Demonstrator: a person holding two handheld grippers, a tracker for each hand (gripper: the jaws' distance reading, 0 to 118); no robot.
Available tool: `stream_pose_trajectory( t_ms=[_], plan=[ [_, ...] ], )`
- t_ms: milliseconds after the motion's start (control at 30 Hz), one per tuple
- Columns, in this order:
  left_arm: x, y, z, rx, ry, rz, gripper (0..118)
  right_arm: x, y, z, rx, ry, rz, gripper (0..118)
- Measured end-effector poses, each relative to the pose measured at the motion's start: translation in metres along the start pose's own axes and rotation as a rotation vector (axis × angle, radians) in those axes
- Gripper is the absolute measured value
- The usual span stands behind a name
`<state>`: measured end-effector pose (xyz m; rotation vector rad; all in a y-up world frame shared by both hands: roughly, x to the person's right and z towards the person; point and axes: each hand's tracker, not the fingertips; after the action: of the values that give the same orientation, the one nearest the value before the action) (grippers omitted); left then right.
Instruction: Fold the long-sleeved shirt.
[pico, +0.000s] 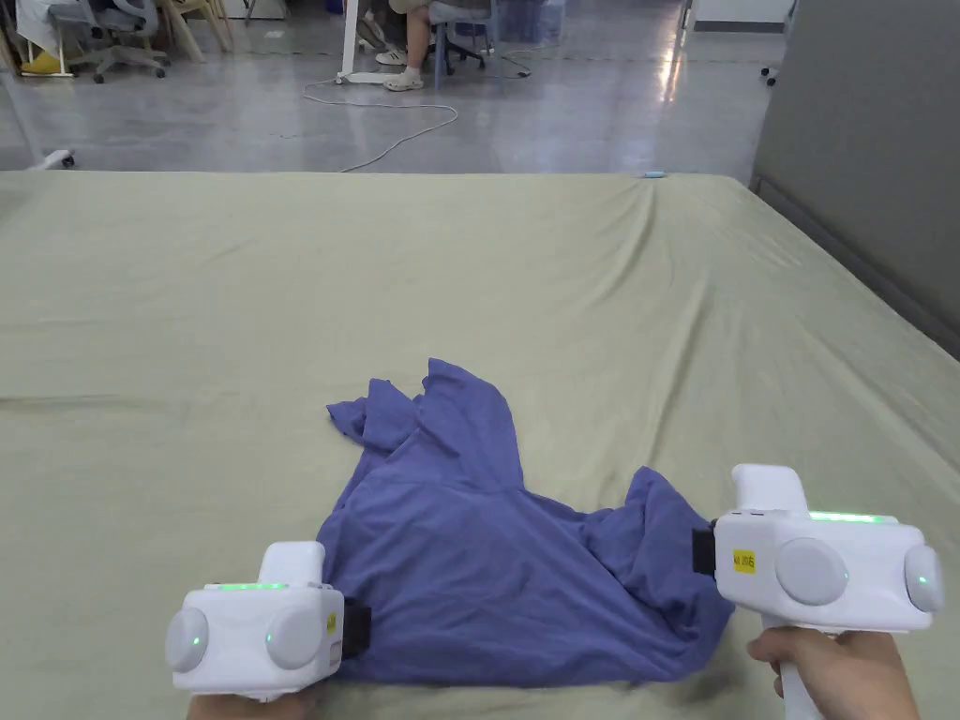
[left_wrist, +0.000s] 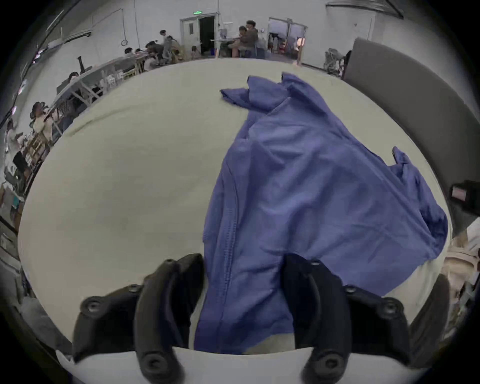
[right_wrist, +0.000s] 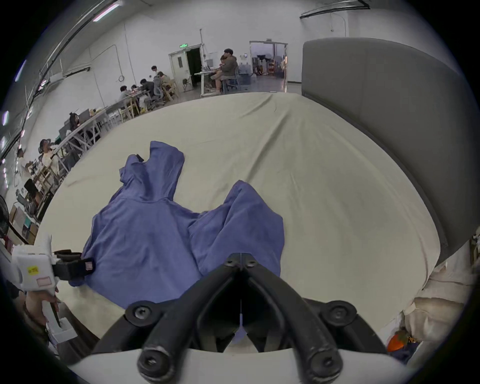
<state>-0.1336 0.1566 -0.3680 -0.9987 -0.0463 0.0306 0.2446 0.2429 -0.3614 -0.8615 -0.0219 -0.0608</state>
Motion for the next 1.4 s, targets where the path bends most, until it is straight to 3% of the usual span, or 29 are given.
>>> stream_pose_trajectory(
  t_ms=[33, 67, 100, 133, 167, 233, 267, 433, 500, 533, 567, 600, 667, 733, 833, 967, 1067, 1267, 1400],
  plan=[
    [0.002, -0.001, 0.007, 0.022, 0.001, -0.015, 49, 0.001, 0.008, -0.003, 0.0, 0.0, 0.003, 0],
    [0.003, -0.001, 0.013, 0.047, -0.042, -0.018, 10, 0.001, 0.017, -0.006, 0.001, 0.003, 0.011, 0],
    [0.004, 0.0, 0.017, 0.067, -0.063, 0.003, 0, 0.001, 0.027, -0.01, 0.006, 0.007, 0.022, 0],
    [-0.001, 0.0, 0.021, 0.062, -0.043, 0.002, 0, 0.001, 0.039, -0.015, 0.017, 0.008, 0.039, 0],
    [0.0, 0.001, 0.024, 0.064, -0.043, -0.006, 0, 0.001, 0.051, -0.022, 0.021, 0.003, 0.059, 12],
    [-0.002, 0.003, 0.027, 0.067, -0.057, -0.001, 0, -0.001, 0.078, -0.047, -0.022, 0.004, 0.122, 69],
    [-0.004, 0.003, 0.029, 0.068, -0.064, 0.001, 0, -0.003, 0.091, -0.062, -0.061, 0.011, 0.151, 88],
    [-0.003, 0.005, 0.03, 0.066, -0.067, 0.01, 0, -0.005, 0.117, -0.133, -0.238, -0.011, 0.237, 84],
    [-0.002, 0.004, 0.03, 0.066, -0.066, 0.016, 0, -0.004, 0.113, -0.154, -0.332, -0.015, 0.248, 75],
    [-0.005, 0.005, 0.031, 0.064, -0.07, 0.02, 0, -0.004, 0.109, -0.162, -0.376, -0.018, 0.258, 67],
    [-0.005, 0.005, 0.03, 0.06, -0.074, 0.022, 0, -0.005, 0.104, -0.168, -0.408, -0.016, 0.268, 45],
    [-0.004, 0.005, 0.03, 0.057, -0.075, 0.022, 0, -0.005, 0.099, -0.169, -0.407, -0.011, 0.274, 30],
    [-0.007, 0.006, 0.029, 0.057, -0.075, 0.021, 0, -0.005, 0.094, -0.165, -0.365, 0.074, 0.222, 5],
    [-0.007, 0.008, 0.032, 0.058, -0.075, 0.021, 0, -0.004, 0.097, -0.151, -0.312, -0.024, 0.224, 5],
    [-0.014, 0.017, 0.048, 0.123, -0.091, 0.043, 0, 0.01, 0.108, -0.116, -0.2, 0.042, 0.131, 5],
    [-0.024, 0.052, 0.086, 0.256, -0.104, 0.07, 0, 0.03, 0.141, -0.054, -0.01, 0.022, 0.092, 5],
    [-0.03, 0.098, 0.116, 0.355, -0.094, 0.064, 1, 0.047, 0.169, -0.002, 0.122, 0.041, 0.018, 5],
    [-0.034, 0.219, 0.183, 0.558, -0.03, 0.041, 0, 0.048, 0.237, 0.074, 0.328, 0.018, -0.04, 5],
    [-0.033, 0.306, 0.223, 0.656, 0.013, 0.032, 0, 0.036, 0.299, 0.093, 0.401, 0.003, -0.019, 5]
  ],
)
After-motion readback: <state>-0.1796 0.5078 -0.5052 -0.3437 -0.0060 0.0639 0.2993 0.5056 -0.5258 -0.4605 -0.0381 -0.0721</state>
